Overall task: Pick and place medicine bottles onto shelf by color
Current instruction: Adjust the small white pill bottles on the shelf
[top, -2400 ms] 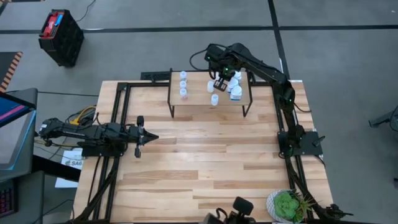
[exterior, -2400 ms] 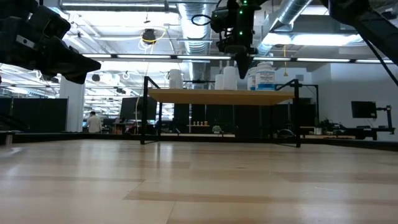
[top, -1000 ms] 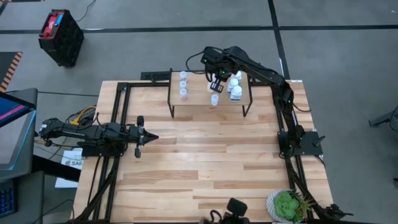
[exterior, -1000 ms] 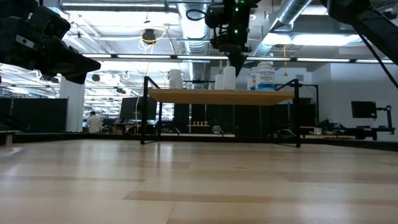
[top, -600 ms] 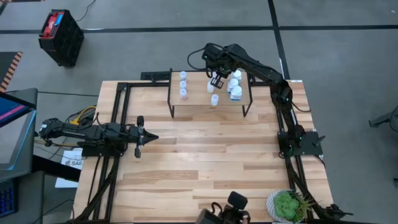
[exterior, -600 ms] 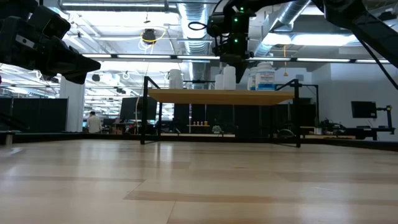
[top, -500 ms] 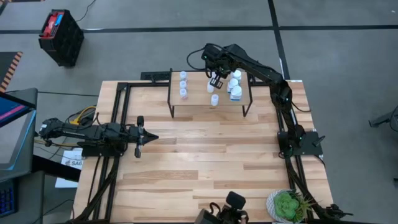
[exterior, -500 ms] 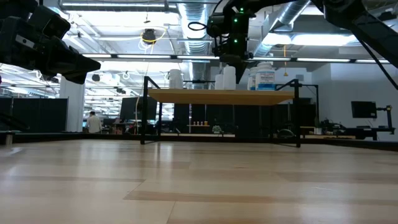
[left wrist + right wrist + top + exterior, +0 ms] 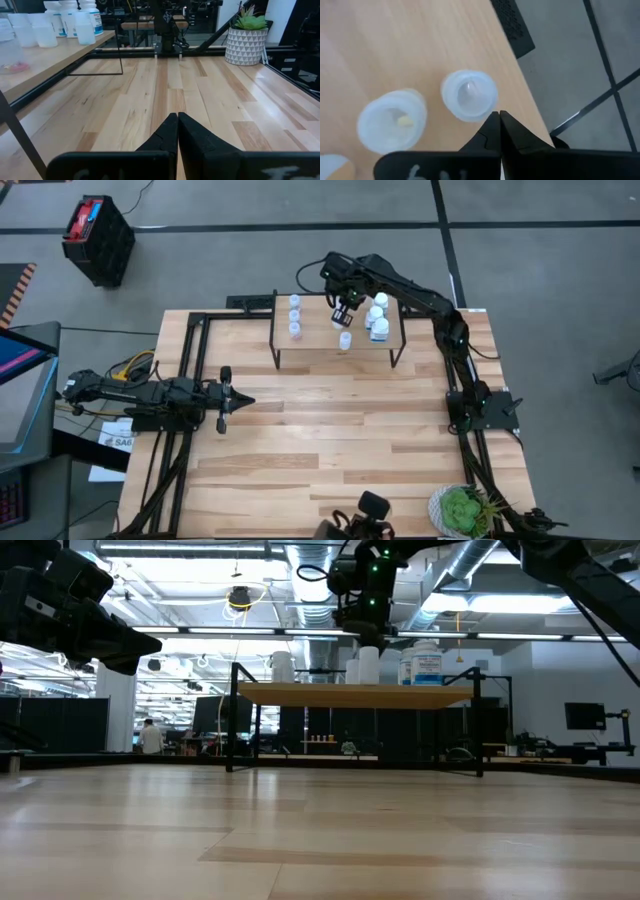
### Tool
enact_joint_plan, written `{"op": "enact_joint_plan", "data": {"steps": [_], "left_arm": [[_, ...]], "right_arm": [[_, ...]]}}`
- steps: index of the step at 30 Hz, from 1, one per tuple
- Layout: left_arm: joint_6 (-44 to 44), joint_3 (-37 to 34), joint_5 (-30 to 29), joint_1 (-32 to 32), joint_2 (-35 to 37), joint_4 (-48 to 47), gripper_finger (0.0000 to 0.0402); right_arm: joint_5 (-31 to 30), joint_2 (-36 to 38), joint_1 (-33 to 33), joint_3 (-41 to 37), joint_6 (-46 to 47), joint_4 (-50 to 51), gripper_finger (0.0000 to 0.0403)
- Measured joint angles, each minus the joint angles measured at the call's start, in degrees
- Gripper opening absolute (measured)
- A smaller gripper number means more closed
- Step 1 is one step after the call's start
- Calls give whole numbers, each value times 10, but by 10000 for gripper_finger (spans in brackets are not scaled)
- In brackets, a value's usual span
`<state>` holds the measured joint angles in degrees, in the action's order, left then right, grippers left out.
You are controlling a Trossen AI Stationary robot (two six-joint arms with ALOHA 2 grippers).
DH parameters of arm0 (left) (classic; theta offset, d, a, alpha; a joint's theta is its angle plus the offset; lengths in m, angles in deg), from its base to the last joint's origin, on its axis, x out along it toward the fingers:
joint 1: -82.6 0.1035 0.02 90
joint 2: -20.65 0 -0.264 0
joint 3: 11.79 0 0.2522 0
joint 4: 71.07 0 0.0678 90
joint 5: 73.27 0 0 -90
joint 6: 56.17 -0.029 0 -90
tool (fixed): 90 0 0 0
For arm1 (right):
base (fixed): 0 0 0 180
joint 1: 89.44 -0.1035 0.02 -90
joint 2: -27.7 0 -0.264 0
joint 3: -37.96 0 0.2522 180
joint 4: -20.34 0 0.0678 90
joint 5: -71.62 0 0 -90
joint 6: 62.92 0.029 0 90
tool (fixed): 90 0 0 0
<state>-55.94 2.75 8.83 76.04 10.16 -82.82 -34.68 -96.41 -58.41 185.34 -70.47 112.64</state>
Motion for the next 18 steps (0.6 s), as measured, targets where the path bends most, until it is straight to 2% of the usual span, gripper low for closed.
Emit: {"op": "enact_joint_plan", "data": {"steps": [8, 18], "left_arm": [[0, 0, 0, 0, 0, 0, 0], [0, 0, 0, 0, 0, 0, 0]], "right_arm": [[-20, 4, -3, 14, 5, 44, 12], [-18, 38, -42, 13, 33, 116, 12]]}}
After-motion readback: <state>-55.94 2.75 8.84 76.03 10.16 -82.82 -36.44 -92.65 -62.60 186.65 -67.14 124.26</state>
